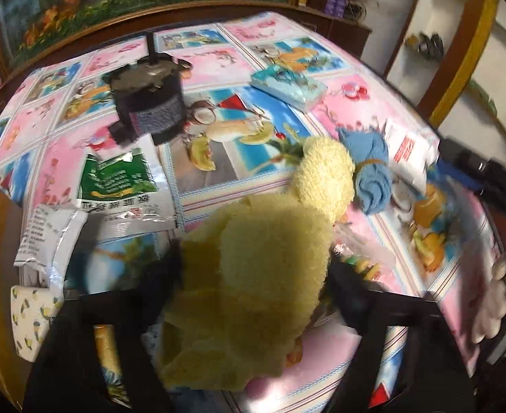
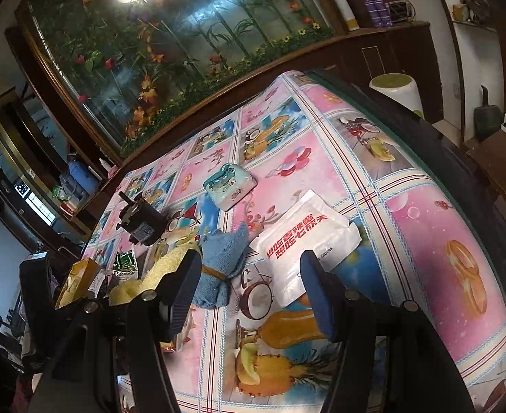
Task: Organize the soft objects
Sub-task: 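Grasp yellow fuzzy towel with left gripper while right grasps blue towel bundle, then carry yellow towel and blue towel bundle into the box and open both grippers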
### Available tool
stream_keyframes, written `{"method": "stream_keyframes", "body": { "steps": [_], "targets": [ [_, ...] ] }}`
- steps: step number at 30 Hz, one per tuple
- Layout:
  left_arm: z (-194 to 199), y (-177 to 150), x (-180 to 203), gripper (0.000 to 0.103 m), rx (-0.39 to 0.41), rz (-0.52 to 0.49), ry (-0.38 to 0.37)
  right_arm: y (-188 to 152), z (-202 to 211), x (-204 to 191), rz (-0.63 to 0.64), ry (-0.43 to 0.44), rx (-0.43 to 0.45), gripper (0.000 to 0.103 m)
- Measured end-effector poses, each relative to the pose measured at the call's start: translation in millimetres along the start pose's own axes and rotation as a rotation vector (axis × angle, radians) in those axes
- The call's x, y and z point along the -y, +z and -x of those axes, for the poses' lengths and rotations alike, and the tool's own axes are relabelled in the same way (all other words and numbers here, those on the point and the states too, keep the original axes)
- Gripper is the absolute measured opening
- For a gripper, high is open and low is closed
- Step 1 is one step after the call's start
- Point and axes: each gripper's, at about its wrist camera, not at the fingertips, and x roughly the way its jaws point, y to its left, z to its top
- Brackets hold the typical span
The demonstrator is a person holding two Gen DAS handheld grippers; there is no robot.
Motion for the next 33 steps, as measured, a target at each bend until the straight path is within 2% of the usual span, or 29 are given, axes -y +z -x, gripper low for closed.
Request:
{"method": "stream_keyframes", "body": {
  "steps": [1,9,13,16,22,24,25,26,33],
  "targets": [
    [2.5,-0.1,-2.5,0.042,-0.006,0.023,-0.024,-0.4,-0.8,0.4,0.000,-0.004,-0.003,0.060],
    [53.8,-25.6,-15.0,0.042,0.093,0.099,-0.075,-4.9,-5.4,-10.4,0.060,-0.023,-0.018,0.060],
    [83.6,-43.0,-19.7,0.042,0.134,0.139,-0.093,-7.6,-15.4,-25.6,0.051,0.038,-0.088,0.060],
    [107.9,-55.2,-23.9,0.042,0.175,0.156,-0.081,-6.7,-33.3,-47.0,0.069,0.033,-0.154,0.060],
    [156.5,-78.4,-49.1,0.042,0.253,0.212,-0.046,-2.2,-81.0,-73.5,0.157,-0.168,-0.235,0.059],
    [171.3,-85.4,-63.2,0.042,0.277,0.244,-0.029,-3.5,-87.0,-74.2,0.169,-0.184,-0.238,0.050],
    [178.8,-89.6,-71.5,0.042,0.288,0.263,-0.021,-4.6,-87.2,-75.2,0.180,-0.184,-0.234,0.032],
    [186.7,-94.1,-81.2,0.042,0.302,0.286,-0.009,-5.8,-87.4,-74.0,0.172,-0.165,-0.243,0.026],
    [223.3,-119.1,-141.1,0.042,0.358,0.411,0.041,-2.4,-60.5,-78.7,0.121,-0.067,-0.208,0.025]
  ]
}}
